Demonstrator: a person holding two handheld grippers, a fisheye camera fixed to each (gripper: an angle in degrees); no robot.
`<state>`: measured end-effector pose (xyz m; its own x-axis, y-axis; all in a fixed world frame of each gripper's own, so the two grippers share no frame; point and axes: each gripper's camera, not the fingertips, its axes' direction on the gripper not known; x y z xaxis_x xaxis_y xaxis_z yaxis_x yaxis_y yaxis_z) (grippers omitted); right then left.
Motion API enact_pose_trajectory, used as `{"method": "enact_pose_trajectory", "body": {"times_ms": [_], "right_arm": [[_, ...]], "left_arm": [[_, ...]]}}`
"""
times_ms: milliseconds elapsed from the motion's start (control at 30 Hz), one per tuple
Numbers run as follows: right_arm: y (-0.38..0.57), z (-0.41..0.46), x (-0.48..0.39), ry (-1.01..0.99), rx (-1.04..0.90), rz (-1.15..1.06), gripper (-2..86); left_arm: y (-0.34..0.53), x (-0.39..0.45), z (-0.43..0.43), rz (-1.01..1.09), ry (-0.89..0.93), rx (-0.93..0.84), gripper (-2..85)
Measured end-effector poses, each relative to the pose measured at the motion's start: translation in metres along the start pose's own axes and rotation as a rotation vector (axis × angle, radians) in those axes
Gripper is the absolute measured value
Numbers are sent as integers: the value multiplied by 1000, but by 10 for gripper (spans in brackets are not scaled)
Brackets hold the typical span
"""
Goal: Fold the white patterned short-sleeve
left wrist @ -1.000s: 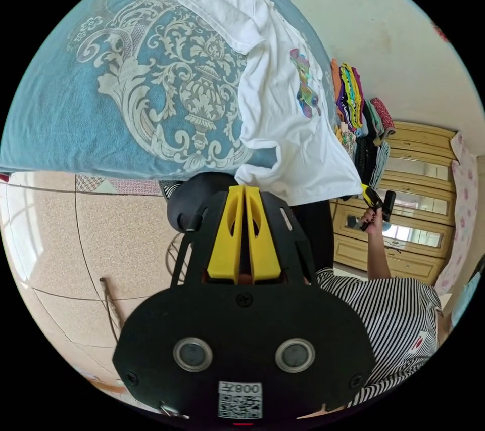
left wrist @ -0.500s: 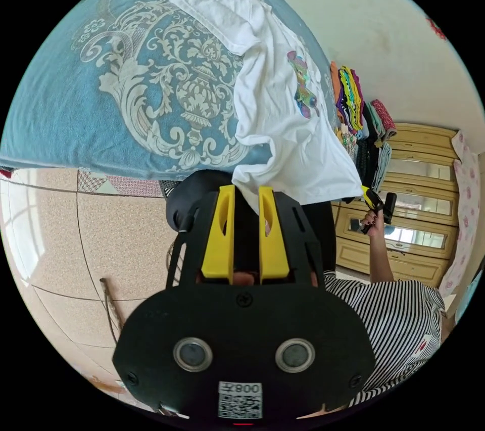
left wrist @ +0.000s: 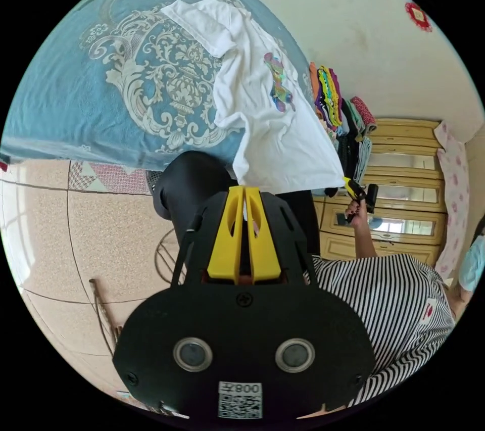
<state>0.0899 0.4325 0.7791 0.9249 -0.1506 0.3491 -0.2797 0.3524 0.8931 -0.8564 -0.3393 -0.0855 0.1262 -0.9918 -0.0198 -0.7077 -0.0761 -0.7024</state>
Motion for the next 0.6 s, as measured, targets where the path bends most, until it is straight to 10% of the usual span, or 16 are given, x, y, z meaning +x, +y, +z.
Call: {"method": "enact_pose_trajectory", "body": {"times_ms": [333, 600], "right_arm": [[-130, 20, -2, -28, -3, -14, 2], [-319, -102, -163, -78, 331, -344, 1]], "left_arm": [[-65, -34, -65, -67, 174, 201, 1], [-220, 123, -259, 300, 101, 615, 1]]}}
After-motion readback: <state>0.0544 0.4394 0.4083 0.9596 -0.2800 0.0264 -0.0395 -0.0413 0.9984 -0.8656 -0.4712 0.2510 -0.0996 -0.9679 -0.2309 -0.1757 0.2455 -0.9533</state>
